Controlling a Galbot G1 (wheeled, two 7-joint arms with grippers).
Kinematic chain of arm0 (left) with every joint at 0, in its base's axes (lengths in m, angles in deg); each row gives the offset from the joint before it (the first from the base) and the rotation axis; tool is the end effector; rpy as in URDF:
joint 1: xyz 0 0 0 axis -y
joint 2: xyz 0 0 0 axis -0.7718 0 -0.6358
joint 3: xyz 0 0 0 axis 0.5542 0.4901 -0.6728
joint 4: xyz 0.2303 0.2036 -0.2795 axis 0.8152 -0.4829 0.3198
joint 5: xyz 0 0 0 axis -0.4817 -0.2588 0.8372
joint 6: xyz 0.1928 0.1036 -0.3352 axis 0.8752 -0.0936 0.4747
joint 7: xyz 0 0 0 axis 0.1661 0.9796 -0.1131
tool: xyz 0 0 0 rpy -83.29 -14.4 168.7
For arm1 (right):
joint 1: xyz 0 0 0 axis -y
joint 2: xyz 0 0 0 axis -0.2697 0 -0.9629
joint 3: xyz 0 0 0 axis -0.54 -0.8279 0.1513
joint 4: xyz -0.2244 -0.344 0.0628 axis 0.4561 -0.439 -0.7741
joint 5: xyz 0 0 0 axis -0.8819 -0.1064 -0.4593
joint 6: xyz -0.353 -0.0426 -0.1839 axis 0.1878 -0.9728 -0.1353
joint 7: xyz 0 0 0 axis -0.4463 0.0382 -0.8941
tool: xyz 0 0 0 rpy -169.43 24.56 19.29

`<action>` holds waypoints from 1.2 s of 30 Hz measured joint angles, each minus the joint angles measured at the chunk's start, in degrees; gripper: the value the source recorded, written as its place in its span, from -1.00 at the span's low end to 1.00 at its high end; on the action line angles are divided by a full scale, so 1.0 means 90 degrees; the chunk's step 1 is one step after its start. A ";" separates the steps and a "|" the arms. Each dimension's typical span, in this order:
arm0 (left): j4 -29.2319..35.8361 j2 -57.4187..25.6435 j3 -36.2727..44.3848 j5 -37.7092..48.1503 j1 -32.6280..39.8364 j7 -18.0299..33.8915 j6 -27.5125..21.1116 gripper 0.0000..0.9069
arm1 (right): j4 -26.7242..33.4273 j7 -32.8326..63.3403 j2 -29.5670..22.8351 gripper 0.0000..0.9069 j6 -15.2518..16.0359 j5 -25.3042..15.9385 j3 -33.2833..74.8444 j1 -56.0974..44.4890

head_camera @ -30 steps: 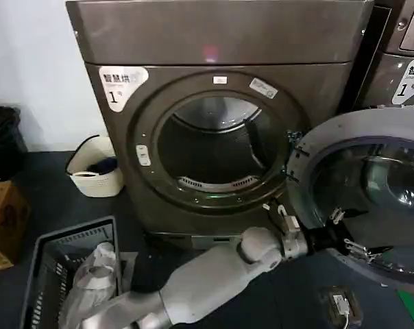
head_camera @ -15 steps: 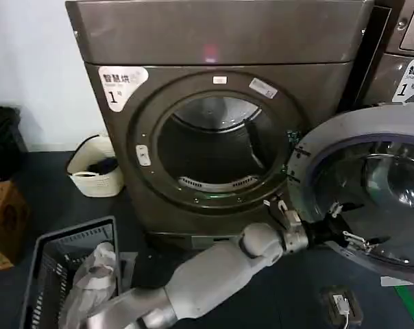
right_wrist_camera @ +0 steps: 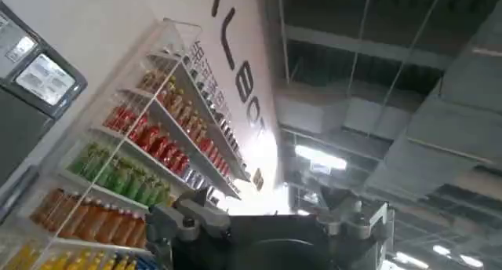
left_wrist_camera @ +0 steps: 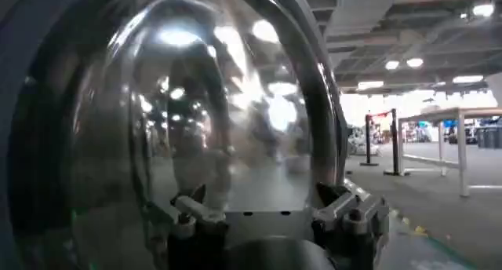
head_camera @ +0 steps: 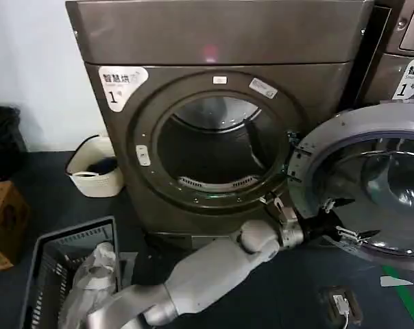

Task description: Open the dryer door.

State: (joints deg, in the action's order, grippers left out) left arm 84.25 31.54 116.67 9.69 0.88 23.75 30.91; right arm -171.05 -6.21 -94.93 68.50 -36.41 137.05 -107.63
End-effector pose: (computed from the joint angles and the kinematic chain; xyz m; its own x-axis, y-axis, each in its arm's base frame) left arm 0.4999 -0.3426 -0.3056 -0.2057 0.9713 -0.1196 0.9768 0.2112 0.0346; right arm -0.0787 -0.4568 -0.0185 -0.4166 0.7882 -0.4531 0.8802 0.2252 -0.4177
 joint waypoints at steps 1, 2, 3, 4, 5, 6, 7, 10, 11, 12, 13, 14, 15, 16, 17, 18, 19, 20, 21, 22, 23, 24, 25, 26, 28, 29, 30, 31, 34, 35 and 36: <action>-0.0014 0.0000 0.0000 -0.0023 0.0001 0.0010 0.0000 1.00 | 0.0000 0.0001 0.0004 1.00 0.0001 0.0000 0.0000 0.0001; -0.0028 0.0000 0.0000 -0.0048 -0.0001 0.0024 0.0002 1.00 | 0.0001 0.0001 0.0006 1.00 0.0002 0.0000 -0.0001 0.0001; -0.0047 0.0000 0.0000 -0.0083 -0.0002 0.0037 0.0007 1.00 | 0.0003 0.0002 0.0008 1.00 0.0002 0.0000 0.0001 0.0001; -0.0064 0.0000 0.0000 -0.0114 0.0003 0.0054 0.0015 1.00 | 0.0007 0.0003 0.0013 1.00 0.0002 0.0000 0.0005 0.0001; -0.0085 0.0000 0.0000 -0.0132 0.0006 0.0069 0.0026 1.00 | 0.0011 0.0004 0.0016 1.00 0.0002 0.0000 0.0005 0.0000; -0.0105 0.0000 0.0000 -0.0146 0.0018 0.0081 0.0029 1.00 | 0.0014 0.0004 0.0020 1.00 0.0002 0.0000 0.0005 0.0000; -0.0117 0.0000 0.0000 -0.0152 0.0026 0.0090 0.0030 1.00 | 0.0016 0.0005 0.0022 1.00 0.0002 0.0000 0.0005 0.0000; -0.0160 0.0000 -0.0002 -0.0182 0.0038 0.0101 0.0051 1.00 | 0.0013 0.0005 0.0024 1.00 0.0002 0.0000 0.0002 0.0003; -0.0169 0.0000 -0.0005 -0.0193 0.0039 0.0105 0.0056 1.00 | 0.0013 0.0005 0.0025 1.00 0.0002 0.0001 0.0000 0.0004; -0.0179 0.0000 -0.0008 -0.0206 0.0038 0.0110 0.0063 1.00 | 0.0013 0.0005 0.0026 1.00 0.0002 0.0001 -0.0001 0.0004; -0.0181 0.0000 -0.0010 -0.0206 0.0039 0.0114 0.0063 1.00 | 0.0015 0.0005 0.0029 1.00 0.0002 0.0001 -0.0001 0.0004; -0.0181 0.0000 -0.0012 -0.0209 0.0039 0.0117 0.0064 1.00 | 0.0019 0.0005 0.0031 1.00 0.0000 0.0001 -0.0001 0.0003; -0.0182 0.0000 -0.0013 -0.0216 0.0039 0.0119 0.0065 1.00 | 0.0022 0.0005 0.0033 1.00 -0.0001 0.0001 -0.0001 0.0003; -0.0182 0.0000 -0.0015 -0.0218 0.0039 0.0120 0.0066 1.00 | 0.0023 0.0005 0.0035 1.00 -0.0002 0.0001 -0.0001 0.0003; -0.0182 0.0000 -0.0017 -0.0219 0.0037 0.0121 0.0068 1.00 | 0.0024 0.0005 0.0036 1.00 -0.0002 0.0001 -0.0001 0.0003; -0.0183 0.0000 -0.0019 -0.0219 0.0038 0.0124 0.0069 1.00 | 0.0024 0.0005 0.0037 1.00 -0.0003 0.0001 -0.0001 0.0003; -0.0183 0.0000 -0.0021 -0.0219 0.0038 0.0126 0.0071 1.00 | 0.0024 0.0005 0.0039 1.00 -0.0004 0.0002 -0.0001 0.0002; -0.0183 0.0000 -0.0022 -0.0219 0.0038 0.0129 0.0076 1.00 | 0.0024 0.0005 0.0039 1.00 -0.0005 0.0002 -0.0001 0.0003; -0.0175 0.0000 -0.0024 -0.0218 0.0040 0.0132 0.0077 1.00 | 0.0024 0.0005 0.0039 1.00 -0.0006 0.0002 -0.0001 0.0002; -0.0159 0.0000 -0.0027 -0.0212 0.0042 0.0134 0.0078 1.00 | 0.0024 0.0005 0.0039 1.00 -0.0007 0.0002 0.0000 0.0000; -0.0143 0.0000 -0.0031 -0.0186 0.0041 0.0132 0.0081 1.00 | 0.0024 0.0005 0.0040 1.00 -0.0010 0.0002 0.0001 -0.0003; -0.0121 0.0000 -0.0033 -0.0139 0.0043 0.0118 0.0086 1.00 | 0.0024 0.0004 0.0041 1.00 -0.0012 0.0002 0.0003 -0.0006; -0.0092 0.0000 -0.0034 -0.0061 0.0047 0.0085 0.0096 1.00 | 0.0023 0.0003 0.0046 1.00 -0.0016 0.0003 0.0010 -0.0008; -0.0068 0.0000 -0.0035 -0.0025 0.0043 0.0059 0.0113 1.00 | 0.0023 0.0002 0.0049 1.00 -0.0016 0.0004 0.0018 -0.0009; -0.0001 0.0000 -0.0035 0.0006 0.0045 0.0033 0.0161 1.00 | 0.0023 0.0001 0.0053 1.00 -0.0016 0.0005 0.0033 -0.0012; 0.0035 0.0000 -0.0034 0.0019 0.0039 0.0022 0.0170 1.00 | 0.0023 0.0001 0.0053 1.00 -0.0016 0.0006 0.0038 -0.0014; 0.0072 -0.0001 -0.0030 0.0027 0.0039 0.0007 0.0183 1.00 | 0.0022 -0.0001 0.0053 1.00 -0.0016 0.0006 0.0038 -0.0014; 0.0120 -0.0001 -0.0024 0.0026 0.0028 -0.0003 0.0221 1.00 | 0.0022 -0.0001 0.0053 1.00 -0.0016 0.0007 0.0038 -0.0015; 0.0217 -0.0001 -0.0016 0.0029 0.0003 -0.0005 0.0271 1.00 | 0.0022 -0.0002 0.0057 1.00 -0.0017 0.0007 0.0037 -0.0013; 0.0262 0.0000 -0.0016 0.0044 -0.0020 -0.0006 0.0277 1.00 | 0.0016 -0.0002 0.0060 1.00 -0.0017 0.0007 0.0033 -0.0008; 0.0302 -0.0001 -0.0016 0.0063 -0.0031 -0.0006 0.0279 1.00 | 0.0007 -0.0002 0.0064 1.00 -0.0016 0.0007 0.0027 0.0000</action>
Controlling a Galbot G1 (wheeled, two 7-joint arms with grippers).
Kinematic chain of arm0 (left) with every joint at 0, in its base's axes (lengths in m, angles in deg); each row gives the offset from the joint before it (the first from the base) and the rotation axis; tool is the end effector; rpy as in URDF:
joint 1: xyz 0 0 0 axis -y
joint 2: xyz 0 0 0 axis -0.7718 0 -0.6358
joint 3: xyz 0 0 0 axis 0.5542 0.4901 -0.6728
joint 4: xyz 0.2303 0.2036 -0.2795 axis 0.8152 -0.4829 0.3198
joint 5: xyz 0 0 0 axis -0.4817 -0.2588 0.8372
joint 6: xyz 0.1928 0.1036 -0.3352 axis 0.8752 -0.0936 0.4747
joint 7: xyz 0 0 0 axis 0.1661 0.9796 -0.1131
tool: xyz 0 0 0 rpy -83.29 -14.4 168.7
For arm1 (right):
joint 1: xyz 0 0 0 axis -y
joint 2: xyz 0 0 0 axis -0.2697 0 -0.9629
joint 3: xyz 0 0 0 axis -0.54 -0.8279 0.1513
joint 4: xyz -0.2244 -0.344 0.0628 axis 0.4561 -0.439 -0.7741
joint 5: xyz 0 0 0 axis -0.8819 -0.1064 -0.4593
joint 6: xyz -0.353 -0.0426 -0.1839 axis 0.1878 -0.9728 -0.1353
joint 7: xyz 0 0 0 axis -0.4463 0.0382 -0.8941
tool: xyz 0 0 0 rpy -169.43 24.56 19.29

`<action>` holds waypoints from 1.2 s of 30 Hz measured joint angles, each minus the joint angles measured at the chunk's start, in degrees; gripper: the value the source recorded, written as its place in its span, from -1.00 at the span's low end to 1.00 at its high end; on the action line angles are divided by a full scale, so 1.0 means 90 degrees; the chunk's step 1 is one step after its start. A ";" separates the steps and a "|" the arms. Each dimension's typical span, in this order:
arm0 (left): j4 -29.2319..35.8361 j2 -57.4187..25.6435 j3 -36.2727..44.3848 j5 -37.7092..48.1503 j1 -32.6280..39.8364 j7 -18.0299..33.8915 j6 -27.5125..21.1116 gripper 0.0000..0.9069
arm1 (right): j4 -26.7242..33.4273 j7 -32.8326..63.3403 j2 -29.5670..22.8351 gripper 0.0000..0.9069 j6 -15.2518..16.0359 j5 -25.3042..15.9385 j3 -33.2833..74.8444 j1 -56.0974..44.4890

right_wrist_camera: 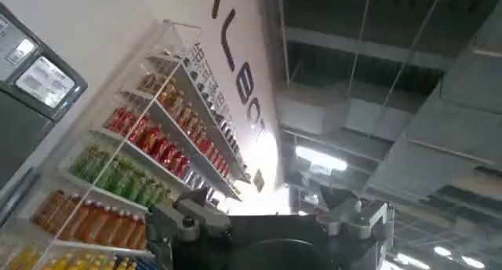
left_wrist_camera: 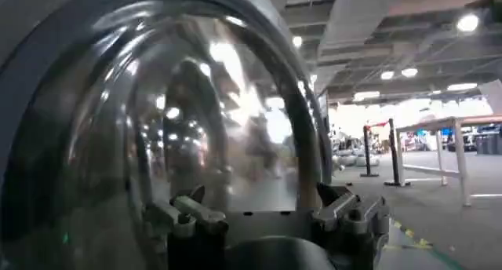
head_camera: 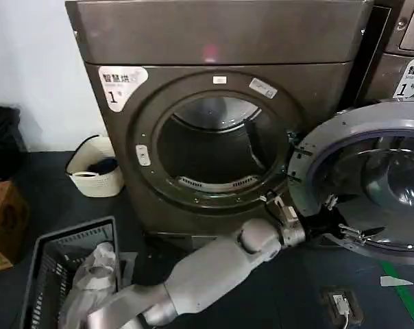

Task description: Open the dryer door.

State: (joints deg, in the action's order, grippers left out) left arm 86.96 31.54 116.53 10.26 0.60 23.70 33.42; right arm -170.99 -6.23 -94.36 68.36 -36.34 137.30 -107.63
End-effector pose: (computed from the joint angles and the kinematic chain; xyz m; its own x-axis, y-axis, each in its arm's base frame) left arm 0.4901 -0.3475 -0.2917 -0.1766 0.9639 -0.1991 0.9802 0.1907 0.0540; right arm -0.0778 -0.4575 -0.0142 -0.4181 0.7814 -0.4632 0.8807 0.2237 -0.4176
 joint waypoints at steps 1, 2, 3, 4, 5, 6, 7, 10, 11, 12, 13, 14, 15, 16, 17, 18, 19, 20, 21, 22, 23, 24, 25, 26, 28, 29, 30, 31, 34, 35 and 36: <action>0.0046 0.0000 0.0002 0.0018 -0.0010 0.0001 0.0004 1.00 | -0.0010 -0.0002 0.0003 1.00 0.0001 0.0000 -0.0009 0.0005; 0.0097 0.0000 0.0006 0.0031 -0.0033 -0.0002 0.0008 1.00 | -0.0019 -0.0002 0.0009 1.00 0.0003 0.0000 -0.0016 0.0014; 0.0134 0.0000 0.0012 0.0041 -0.0059 -0.0006 0.0009 1.00 | -0.0021 -0.0002 0.0013 1.00 0.0005 0.0000 -0.0018 0.0018; 0.0185 -0.0001 0.0022 0.0057 -0.0060 -0.0006 0.0013 1.00 | -0.0023 -0.0002 0.0019 1.00 0.0005 0.0000 -0.0021 0.0019; 0.0254 -0.0001 0.0028 0.0070 -0.0087 -0.0008 0.0019 1.00 | -0.0022 -0.0002 0.0024 1.00 0.0005 0.0001 -0.0020 0.0020; 0.0314 0.0000 0.0035 0.0088 -0.0115 -0.0012 0.0019 1.00 | -0.0022 -0.0003 0.0026 1.00 0.0005 0.0001 -0.0019 0.0020; 0.0365 -0.0001 0.0037 0.0116 -0.0110 -0.0009 0.0019 1.00 | -0.0022 -0.0004 0.0032 1.00 0.0006 0.0001 -0.0014 0.0020; 0.0565 -0.0043 0.0035 0.0239 -0.0171 -0.0008 0.0012 1.00 | -0.0021 -0.0005 0.0060 1.00 0.0007 0.0002 0.0018 0.0018; 0.0628 -0.0135 0.0037 0.0273 -0.0176 -0.0002 0.0001 1.00 | -0.0020 -0.0005 0.0065 1.00 0.0007 0.0003 0.0027 0.0016; 0.0685 -0.0253 0.0044 0.0290 -0.0158 0.0012 -0.0016 1.00 | -0.0022 -0.0006 0.0072 1.00 0.0007 0.0003 0.0030 0.0015; 0.0753 -0.0366 0.0047 0.0289 -0.0174 0.0023 -0.0027 1.00 | -0.0022 -0.0007 0.0084 1.00 0.0008 0.0004 0.0031 0.0015; 0.0854 -0.0477 0.0049 0.0281 -0.0218 0.0057 -0.0009 1.00 | -0.0021 -0.0007 0.0094 1.00 0.0009 0.0006 0.0035 0.0016; 0.0935 -0.0581 0.0051 0.0282 -0.0238 0.0086 0.0016 1.00 | -0.0021 -0.0006 0.0103 1.00 0.0010 0.0006 0.0036 0.0016; 0.1009 -0.0689 0.0050 0.0296 -0.0236 0.0120 0.0036 1.00 | -0.0023 -0.0009 0.0111 1.00 0.0010 0.0007 0.0036 0.0016; 0.1098 -0.0804 0.0043 0.0313 -0.0260 0.0154 0.0044 1.00 | -0.0024 -0.0011 0.0120 1.00 0.0012 0.0008 0.0035 0.0016; 0.1192 -0.0904 0.0035 0.0321 -0.0309 0.0175 0.0051 1.00 | -0.0022 -0.0011 0.0130 1.00 0.0013 0.0009 0.0035 0.0017; 0.1291 -0.1007 0.0024 0.0332 -0.0323 0.0194 0.0057 1.00 | -0.0019 -0.0011 0.0144 1.00 0.0015 0.0009 0.0033 0.0020; 0.1392 -0.1125 -0.0005 0.0340 -0.0354 0.0226 0.0062 1.00 | -0.0014 -0.0011 0.0157 1.00 0.0015 0.0009 0.0030 0.0023; 0.1488 -0.1227 -0.0030 0.0338 -0.0378 0.0250 0.0065 1.00 | -0.0009 -0.0011 0.0166 1.00 0.0015 0.0009 0.0022 0.0029; 0.1586 -0.1329 -0.0049 0.0338 -0.0413 0.0269 0.0063 1.00 | -0.0001 -0.0012 0.0172 1.00 0.0015 0.0009 0.0010 0.0037; 0.1702 -0.1446 -0.0078 0.0340 -0.0455 0.0309 0.0062 1.00 | 0.0005 -0.0012 0.0176 1.00 0.0016 0.0009 0.0006 0.0043; 0.1818 -0.1559 -0.0114 0.0346 -0.0490 0.0329 0.0062 1.00 | 0.0003 -0.0012 0.0181 1.00 0.0016 0.0009 -0.0009 0.0050; 0.1904 -0.1659 -0.0135 0.0374 -0.0507 0.0332 0.0070 1.00 | 0.0000 -0.0012 0.0181 1.00 0.0016 0.0009 -0.0022 0.0057; 0.2032 -0.1780 -0.0169 0.0430 -0.0560 0.0329 0.0093 1.00 | -0.0005 -0.0013 0.0182 1.00 0.0016 0.0009 -0.0036 0.0063; 0.2256 -0.2003 -0.0226 0.0492 -0.0628 0.0326 0.0159 1.00 | -0.0005 -0.0014 0.0183 1.00 0.0019 0.0009 -0.0046 0.0079; 0.2381 -0.2138 -0.0277 0.0512 -0.0677 0.0314 0.0216 1.00 | -0.0004 -0.0014 0.0183 1.00 0.0020 0.0009 -0.0048 0.0084; 0.2479 -0.2259 -0.0321 0.0527 -0.0711 0.0306 0.0258 1.00 | -0.0006 -0.0014 0.0183 1.00 0.0021 0.0009 -0.0048 0.0085; 0.2568 -0.2370 -0.0352 0.0544 -0.0739 0.0302 0.0281 1.00 | -0.0011 -0.0015 0.0183 1.00 0.0020 0.0009 -0.0048 0.0085; 0.2871 -0.2720 -0.0479 0.0668 -0.0874 0.0241 0.0406 1.00 | -0.0023 -0.0015 0.0183 1.00 0.0021 0.0009 -0.0040 0.0075; 0.2952 -0.2820 -0.0526 0.0694 -0.0915 0.0240 0.0447 1.00 | -0.0025 -0.0015 0.0183 1.00 0.0021 0.0009 -0.0035 0.0071; 0.3065 -0.2934 -0.0588 0.0732 -0.0971 0.0239 0.0486 1.00 | -0.0026 -0.0015 0.0184 1.00 0.0021 0.0009 -0.0030 0.0068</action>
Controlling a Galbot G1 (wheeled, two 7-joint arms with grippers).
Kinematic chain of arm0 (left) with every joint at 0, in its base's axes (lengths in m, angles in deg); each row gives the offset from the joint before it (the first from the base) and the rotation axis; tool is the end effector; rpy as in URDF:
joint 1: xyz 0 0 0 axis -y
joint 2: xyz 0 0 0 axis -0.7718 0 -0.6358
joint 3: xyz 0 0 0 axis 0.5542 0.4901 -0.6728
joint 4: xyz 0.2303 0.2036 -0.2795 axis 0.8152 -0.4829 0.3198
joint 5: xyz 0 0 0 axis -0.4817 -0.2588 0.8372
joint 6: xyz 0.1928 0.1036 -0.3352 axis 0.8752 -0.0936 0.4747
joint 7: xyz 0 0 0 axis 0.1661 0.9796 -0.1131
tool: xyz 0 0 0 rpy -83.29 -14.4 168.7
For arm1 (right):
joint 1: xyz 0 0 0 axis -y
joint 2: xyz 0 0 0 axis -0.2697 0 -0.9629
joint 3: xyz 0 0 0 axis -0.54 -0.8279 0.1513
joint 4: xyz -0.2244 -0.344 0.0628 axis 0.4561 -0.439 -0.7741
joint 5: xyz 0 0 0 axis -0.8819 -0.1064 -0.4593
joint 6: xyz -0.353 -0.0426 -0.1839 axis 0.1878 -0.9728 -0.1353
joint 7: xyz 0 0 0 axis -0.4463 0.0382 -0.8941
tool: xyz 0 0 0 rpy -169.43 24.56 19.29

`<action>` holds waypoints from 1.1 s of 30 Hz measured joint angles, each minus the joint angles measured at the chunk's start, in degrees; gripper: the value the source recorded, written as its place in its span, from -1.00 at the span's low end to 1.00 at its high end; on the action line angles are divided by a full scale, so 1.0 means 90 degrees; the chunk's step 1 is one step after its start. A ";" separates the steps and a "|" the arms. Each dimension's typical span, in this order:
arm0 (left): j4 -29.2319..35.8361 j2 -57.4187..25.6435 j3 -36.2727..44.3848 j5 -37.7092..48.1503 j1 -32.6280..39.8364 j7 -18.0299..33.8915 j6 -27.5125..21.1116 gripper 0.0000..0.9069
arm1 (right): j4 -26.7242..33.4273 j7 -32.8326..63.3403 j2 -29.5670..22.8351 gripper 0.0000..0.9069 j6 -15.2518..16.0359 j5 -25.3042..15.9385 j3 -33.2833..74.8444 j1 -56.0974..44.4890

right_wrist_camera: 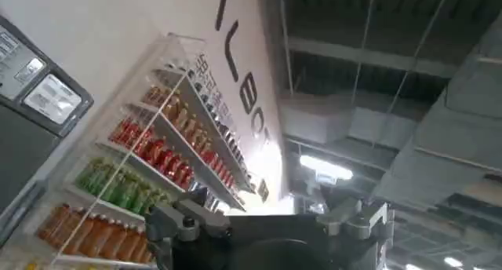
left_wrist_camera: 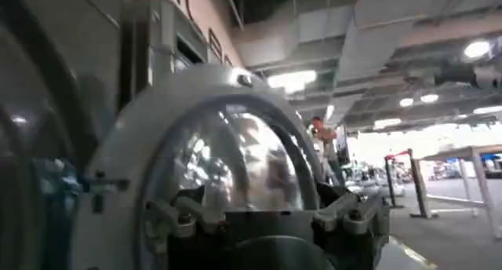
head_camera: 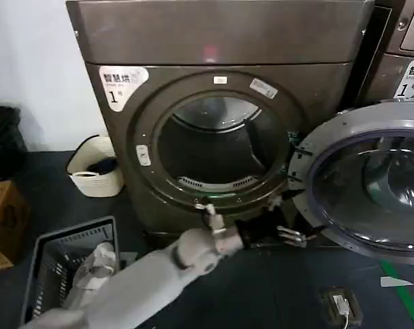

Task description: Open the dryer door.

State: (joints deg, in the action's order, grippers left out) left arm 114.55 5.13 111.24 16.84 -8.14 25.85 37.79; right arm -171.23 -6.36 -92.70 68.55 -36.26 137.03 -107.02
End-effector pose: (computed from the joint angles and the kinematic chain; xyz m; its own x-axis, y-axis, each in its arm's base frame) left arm 0.4358 -0.1475 -0.2768 -0.2461 0.9152 -0.3192 0.9546 0.2859 0.0836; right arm -0.0683 -0.4578 -0.0038 -0.4325 0.7614 -0.4829 0.8783 0.2347 -0.4165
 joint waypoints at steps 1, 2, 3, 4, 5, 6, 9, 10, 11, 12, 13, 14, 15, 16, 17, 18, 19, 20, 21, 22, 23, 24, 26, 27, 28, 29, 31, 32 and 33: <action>0.0084 -0.0101 -0.0050 0.0021 -0.0043 0.0002 0.0005 1.00 | 0.0000 0.0000 0.0003 1.00 0.0001 0.0000 0.0006 -0.0003; 0.0153 -0.0189 -0.0098 0.0022 -0.0076 0.0005 0.0006 1.00 | -0.0003 -0.0001 0.0009 1.00 0.0001 0.0000 0.0007 -0.0004; 0.0247 -0.0281 -0.0160 -0.0050 -0.0139 0.0014 0.0002 1.00 | -0.0004 0.0000 0.0016 1.00 0.0002 0.0000 0.0008 -0.0004; 0.0331 -0.0373 -0.0221 -0.0166 -0.0197 0.0030 -0.0020 1.00 | -0.0007 0.0000 0.0021 1.00 0.0003 0.0000 0.0010 -0.0004; 0.0391 -0.0472 -0.0283 -0.0277 -0.0235 0.0040 -0.0054 1.00 | -0.0012 -0.0001 0.0025 1.00 0.0005 0.0000 0.0009 -0.0001; 0.0474 -0.0581 -0.0364 -0.0383 -0.0293 0.0035 -0.0093 1.00 | -0.0017 -0.0001 0.0029 1.00 0.0008 0.0000 0.0007 0.0007; 0.0697 -0.0893 -0.0594 -0.0541 -0.0493 0.0005 -0.0230 1.00 | -0.0020 -0.0001 0.0030 1.00 0.0010 -0.0002 -0.0010 0.0018; 0.0775 -0.0999 -0.0668 -0.0625 -0.0576 -0.0021 -0.0223 1.00 | -0.0019 -0.0001 0.0031 1.00 0.0010 -0.0002 -0.0011 0.0022; 0.0844 -0.1106 -0.0748 -0.0703 -0.0654 -0.0064 -0.0204 1.00 | -0.0019 -0.0001 0.0035 1.00 0.0010 -0.0004 -0.0015 0.0028; 0.0911 -0.1234 -0.0839 -0.0762 -0.0742 -0.0095 -0.0197 1.00 | -0.0017 -0.0001 0.0038 1.00 0.0009 -0.0005 -0.0018 0.0036; 0.0986 -0.1355 -0.0933 -0.0842 -0.0826 -0.0125 -0.0204 1.00 | -0.0015 -0.0001 0.0039 1.00 0.0009 -0.0007 -0.0021 0.0045; 0.1053 -0.1480 -0.1020 -0.0901 -0.0909 -0.0164 -0.0219 1.00 | -0.0014 -0.0001 0.0040 1.00 0.0009 -0.0009 -0.0031 0.0058; 0.1111 -0.1618 -0.1114 -0.0950 -0.0997 -0.0194 -0.0235 1.00 | -0.0014 -0.0001 0.0041 1.00 0.0009 -0.0011 -0.0042 0.0075; 0.1178 -0.1743 -0.1203 -0.1006 -0.1079 -0.0234 -0.0241 1.00 | -0.0017 -0.0001 0.0041 1.00 0.0009 -0.0015 -0.0054 0.0088; 0.1239 -0.1866 -0.1291 -0.1044 -0.1162 -0.0247 -0.0257 1.00 | -0.0022 -0.0002 0.0041 1.00 0.0009 -0.0016 -0.0067 0.0099; 0.1291 -0.1986 -0.1389 -0.1050 -0.1242 -0.0248 -0.0273 1.00 | -0.0025 -0.0002 0.0038 1.00 0.0009 -0.0019 -0.0077 0.0115; 0.1342 -0.2093 -0.1469 -0.1051 -0.1312 -0.0253 -0.0279 1.00 | -0.0030 -0.0003 0.0035 1.00 0.0010 -0.0020 -0.0088 0.0125; 0.1385 -0.2197 -0.1550 -0.1055 -0.1384 -0.0253 -0.0279 1.00 | -0.0033 -0.0003 0.0034 1.00 0.0010 -0.0020 -0.0092 0.0133; 0.1434 -0.2296 -0.1623 -0.1059 -0.1451 -0.0255 -0.0284 1.00 | -0.0034 -0.0003 0.0034 1.00 0.0011 -0.0020 -0.0093 0.0137; 0.1481 -0.2380 -0.1688 -0.1074 -0.1518 -0.0255 -0.0296 1.00 | -0.0037 -0.0004 0.0034 1.00 0.0011 -0.0020 -0.0091 0.0137; 0.1521 -0.2468 -0.1748 -0.1102 -0.1578 -0.0255 -0.0312 1.00 | -0.0039 -0.0004 0.0034 1.00 0.0011 -0.0020 -0.0085 0.0137; 0.1554 -0.2546 -0.1805 -0.1128 -0.1631 -0.0255 -0.0327 1.00 | -0.0040 -0.0004 0.0034 1.00 0.0011 -0.0020 -0.0073 0.0136; 0.1632 -0.2718 -0.1910 -0.1206 -0.1753 -0.0262 -0.0368 1.00 | -0.0047 -0.0005 0.0034 1.00 0.0010 -0.0020 -0.0046 0.0130; 0.1669 -0.2808 -0.1954 -0.1233 -0.1803 -0.0261 -0.0383 1.00 | -0.0049 -0.0005 0.0034 1.00 0.0009 -0.0019 -0.0029 0.0124; 0.1698 -0.2903 -0.2007 -0.1251 -0.1853 -0.0262 -0.0415 1.00 | -0.0051 -0.0007 0.0034 1.00 0.0004 -0.0019 -0.0017 0.0118; 0.1721 -0.2993 -0.2050 -0.1272 -0.1900 -0.0267 -0.0444 1.00 | -0.0051 -0.0007 0.0034 1.00 -0.0003 -0.0019 0.0005 0.0111; 0.1730 -0.3190 -0.2123 -0.1350 -0.1975 -0.0252 -0.0473 1.00 | -0.0052 -0.0007 0.0034 1.00 -0.0024 -0.0021 0.0060 0.0091; 0.1731 -0.3285 -0.2148 -0.1400 -0.2002 -0.0232 -0.0503 1.00 | -0.0051 -0.0007 0.0037 1.00 -0.0038 -0.0025 0.0090 0.0083; 0.1731 -0.3380 -0.2169 -0.1437 -0.2022 -0.0224 -0.0528 1.00 | -0.0053 -0.0009 0.0042 1.00 -0.0054 -0.0031 0.0120 0.0068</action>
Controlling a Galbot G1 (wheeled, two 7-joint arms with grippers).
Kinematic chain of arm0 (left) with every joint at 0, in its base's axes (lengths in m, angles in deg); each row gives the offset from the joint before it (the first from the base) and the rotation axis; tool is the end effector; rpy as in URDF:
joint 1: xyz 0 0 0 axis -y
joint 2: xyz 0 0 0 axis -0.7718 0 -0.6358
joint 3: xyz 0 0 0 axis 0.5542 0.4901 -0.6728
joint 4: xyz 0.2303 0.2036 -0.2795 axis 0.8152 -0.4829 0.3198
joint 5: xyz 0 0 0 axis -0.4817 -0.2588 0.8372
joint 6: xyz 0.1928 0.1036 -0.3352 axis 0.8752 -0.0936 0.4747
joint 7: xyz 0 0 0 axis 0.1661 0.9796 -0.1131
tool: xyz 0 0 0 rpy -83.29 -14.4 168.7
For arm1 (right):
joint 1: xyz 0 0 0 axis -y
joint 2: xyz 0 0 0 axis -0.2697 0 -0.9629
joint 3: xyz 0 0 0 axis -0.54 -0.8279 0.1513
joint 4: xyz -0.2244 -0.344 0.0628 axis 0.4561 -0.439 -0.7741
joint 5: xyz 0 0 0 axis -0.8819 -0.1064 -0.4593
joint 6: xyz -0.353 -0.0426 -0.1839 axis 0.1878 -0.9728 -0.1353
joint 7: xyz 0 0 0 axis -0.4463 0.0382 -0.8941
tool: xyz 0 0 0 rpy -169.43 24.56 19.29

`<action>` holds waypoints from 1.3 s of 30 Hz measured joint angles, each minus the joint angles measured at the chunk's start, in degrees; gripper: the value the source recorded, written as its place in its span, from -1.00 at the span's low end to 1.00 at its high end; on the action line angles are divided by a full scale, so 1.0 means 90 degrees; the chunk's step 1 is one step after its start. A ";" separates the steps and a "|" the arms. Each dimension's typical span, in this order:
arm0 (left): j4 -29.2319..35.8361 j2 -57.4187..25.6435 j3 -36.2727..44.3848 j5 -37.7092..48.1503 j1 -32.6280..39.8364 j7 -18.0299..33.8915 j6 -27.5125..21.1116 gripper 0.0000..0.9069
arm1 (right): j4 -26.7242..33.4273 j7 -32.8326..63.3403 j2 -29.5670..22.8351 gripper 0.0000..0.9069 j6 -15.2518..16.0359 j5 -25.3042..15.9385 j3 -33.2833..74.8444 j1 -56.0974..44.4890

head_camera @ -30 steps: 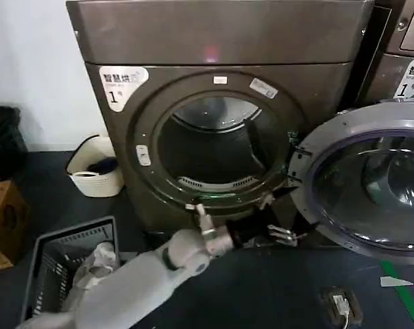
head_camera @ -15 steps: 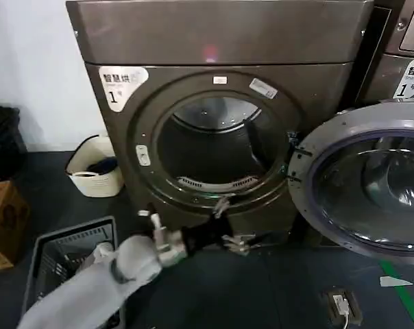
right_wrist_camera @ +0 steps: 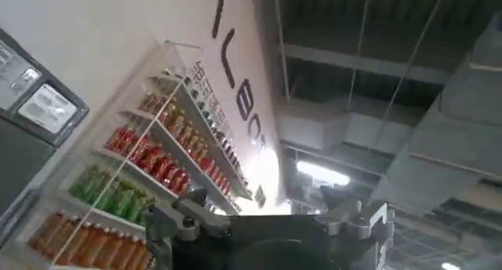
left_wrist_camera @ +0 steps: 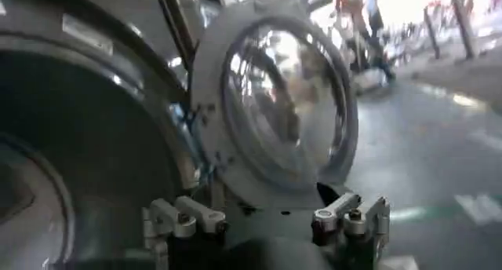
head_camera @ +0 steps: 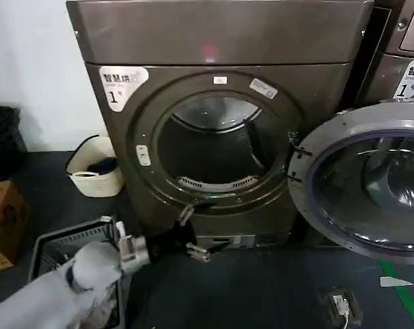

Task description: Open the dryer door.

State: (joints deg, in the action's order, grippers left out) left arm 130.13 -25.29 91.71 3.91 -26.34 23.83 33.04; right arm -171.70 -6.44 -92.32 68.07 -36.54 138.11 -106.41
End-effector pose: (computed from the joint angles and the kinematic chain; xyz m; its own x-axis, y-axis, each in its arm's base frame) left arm 0.3654 0.0866 -0.2458 -0.4481 0.8916 0.0658 0.8324 0.3893 0.3944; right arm -0.0716 -0.4545 0.0028 -0.4197 0.7489 -0.5129 0.8865 0.2167 -0.4089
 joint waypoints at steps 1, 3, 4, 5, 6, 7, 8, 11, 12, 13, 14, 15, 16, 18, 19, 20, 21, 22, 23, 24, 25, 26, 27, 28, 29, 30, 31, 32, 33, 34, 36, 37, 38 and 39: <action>-0.0003 -0.0111 -0.0018 -0.0034 -0.0017 0.0001 -0.0016 1.00 | 0.0001 0.0000 0.0011 1.00 -0.0012 -0.0006 0.0040 -0.0014; -0.0041 -0.0340 -0.0024 -0.0146 -0.0030 0.0005 -0.0078 1.00 | 0.0003 0.0000 0.0041 1.00 -0.0030 -0.0022 0.0113 -0.0033; -0.0067 -0.0475 -0.0029 -0.0214 -0.0039 0.0004 -0.0126 1.00 | 0.0008 0.0000 0.0060 1.00 -0.0039 -0.0028 0.0152 -0.0047; -0.0086 -0.0594 -0.0030 -0.0287 -0.0052 0.0001 -0.0175 1.00 | 0.0020 0.0000 0.0080 1.00 -0.0048 -0.0031 0.0195 -0.0058; -0.0117 -0.0722 -0.0030 -0.0371 -0.0069 -0.0002 -0.0231 1.00 | 0.0032 0.0000 0.0098 1.00 -0.0055 -0.0040 0.0235 -0.0063; -0.0147 -0.0856 -0.0029 -0.0439 -0.0095 -0.0003 -0.0291 1.00 | 0.0045 -0.0001 0.0118 1.00 -0.0060 -0.0045 0.0272 -0.0071; -0.0172 -0.0974 -0.0025 -0.0473 -0.0121 0.0007 -0.0347 1.00 | 0.0061 0.0000 0.0137 1.00 -0.0065 -0.0049 0.0307 -0.0075; -0.0231 -0.1365 -0.0023 -0.0498 -0.0208 0.0108 -0.0585 1.00 | 0.0112 0.0000 0.0184 1.00 -0.0071 -0.0075 0.0367 -0.0076; -0.0231 -0.1491 -0.0035 -0.0489 -0.0243 0.0126 -0.0666 1.00 | 0.0124 0.0000 0.0190 1.00 -0.0072 -0.0080 0.0375 -0.0075; -0.0235 -0.1625 -0.0049 -0.0484 -0.0277 0.0127 -0.0726 1.00 | 0.0141 0.0000 0.0194 1.00 -0.0083 -0.0088 0.0381 -0.0074; -0.0245 -0.1769 -0.0071 -0.0499 -0.0317 0.0136 -0.0761 1.00 | 0.0156 -0.0001 0.0194 1.00 -0.0090 -0.0092 0.0384 -0.0073; -0.0256 -0.1900 -0.0099 -0.0513 -0.0361 0.0159 -0.0775 1.00 | 0.0168 -0.0001 0.0194 1.00 -0.0100 -0.0098 0.0386 -0.0073; -0.0275 -0.2028 -0.0127 -0.0517 -0.0412 0.0171 -0.0783 1.00 | 0.0185 0.0000 0.0194 1.00 -0.0115 -0.0110 0.0388 -0.0070; -0.0309 -0.2289 -0.0147 -0.0506 -0.0535 0.0263 -0.0895 1.00 | 0.0211 -0.0001 0.0194 1.00 -0.0127 -0.0119 0.0391 -0.0064; -0.0317 -0.2403 -0.0153 -0.0488 -0.0587 0.0309 -0.0968 1.00 | 0.0215 -0.0001 0.0194 1.00 -0.0133 -0.0120 0.0391 -0.0059; -0.0313 -0.2531 -0.0166 -0.0473 -0.0653 0.0339 -0.1052 1.00 | 0.0222 0.0000 0.0194 1.00 -0.0137 -0.0121 0.0392 -0.0054; -0.0312 -0.2646 -0.0174 -0.0475 -0.0710 0.0350 -0.1184 1.00 | 0.0228 -0.0001 0.0194 1.00 -0.0138 -0.0123 0.0392 -0.0050; -0.0310 -0.2748 -0.0176 -0.0478 -0.0757 0.0362 -0.1310 1.00 | 0.0235 -0.0001 0.0194 1.00 -0.0144 -0.0123 0.0390 -0.0045; -0.0285 -0.2854 -0.0178 -0.0479 -0.0800 0.0403 -0.1468 1.00 | 0.0246 0.0000 0.0194 1.00 -0.0148 -0.0123 0.0390 -0.0042; -0.0276 -0.2939 -0.0180 -0.0477 -0.0825 0.0464 -0.1647 1.00 | 0.0255 0.0000 0.0195 1.00 -0.0153 -0.0123 0.0390 -0.0039; -0.0277 -0.3009 -0.0180 -0.0471 -0.0840 0.0508 -0.1846 1.00 | 0.0270 -0.0001 0.0198 1.00 -0.0159 -0.0124 0.0390 -0.0038; -0.0276 -0.3083 -0.0180 -0.0455 -0.0855 0.0531 -0.2083 1.00 | 0.0287 0.0000 0.0204 1.00 -0.0165 -0.0124 0.0390 -0.0038; -0.0277 -0.3149 -0.0180 -0.0452 -0.0871 0.0510 -0.2276 1.00 | 0.0305 0.0000 0.0210 1.00 -0.0169 -0.0124 0.0393 -0.0038; -0.0279 -0.3214 -0.0180 -0.0451 -0.0889 0.0488 -0.2395 1.00 | 0.0316 -0.0001 0.0213 1.00 -0.0175 -0.0125 0.0394 -0.0037; -0.0281 -0.3280 -0.0180 -0.0452 -0.0913 0.0459 -0.2484 1.00 | 0.0328 -0.0001 0.0215 1.00 -0.0182 -0.0125 0.0395 -0.0037; -0.0283 -0.3338 -0.0179 -0.0450 -0.0929 0.0390 -0.2568 1.00 | 0.0336 -0.0002 0.0216 1.00 -0.0185 -0.0125 0.0395 -0.0037; -0.0301 -0.3396 -0.0177 -0.0450 -0.0945 0.0320 -0.2634 1.00 | 0.0344 -0.0002 0.0219 1.00 -0.0188 -0.0126 0.0394 -0.0033; -0.0328 -0.3457 -0.0174 -0.0460 -0.0959 0.0239 -0.2702 1.00 | 0.0352 -0.0003 0.0221 1.00 -0.0190 -0.0125 0.0392 -0.0030; -0.0352 -0.3510 -0.0170 -0.0470 -0.0969 0.0141 -0.2762 1.00 | 0.0366 -0.0004 0.0227 1.00 -0.0193 -0.0125 0.0389 -0.0026; -0.0385 -0.3555 -0.0167 -0.0475 -0.0975 0.0054 -0.2822 1.00 | 0.0376 -0.0004 0.0231 1.00 -0.0199 -0.0126 0.0385 -0.0021; -0.0463 -0.3622 -0.0165 -0.0501 -0.0974 -0.0049 -0.2885 1.00 | 0.0394 -0.0007 0.0236 1.00 -0.0209 -0.0126 0.0371 -0.0010; -0.0506 -0.3641 -0.0165 -0.0520 -0.0961 -0.0132 -0.2884 1.00 | 0.0398 -0.0007 0.0236 1.00 -0.0210 -0.0126 0.0367 -0.0005; -0.0545 -0.3661 -0.0165 -0.0551 -0.0945 -0.0207 -0.2874 1.00 | 0.0404 -0.0008 0.0239 1.00 -0.0213 -0.0126 0.0362 -0.0002; -0.0596 -0.3688 -0.0165 -0.0602 -0.0924 -0.0273 -0.2863 1.00 | 0.0413 -0.0008 0.0245 1.00 -0.0215 -0.0126 0.0356 0.0000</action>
State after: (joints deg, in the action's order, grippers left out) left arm 124.76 -58.48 90.23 -1.51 -34.65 21.37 7.28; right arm -167.98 -6.51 -90.11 66.13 -37.67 141.32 -106.41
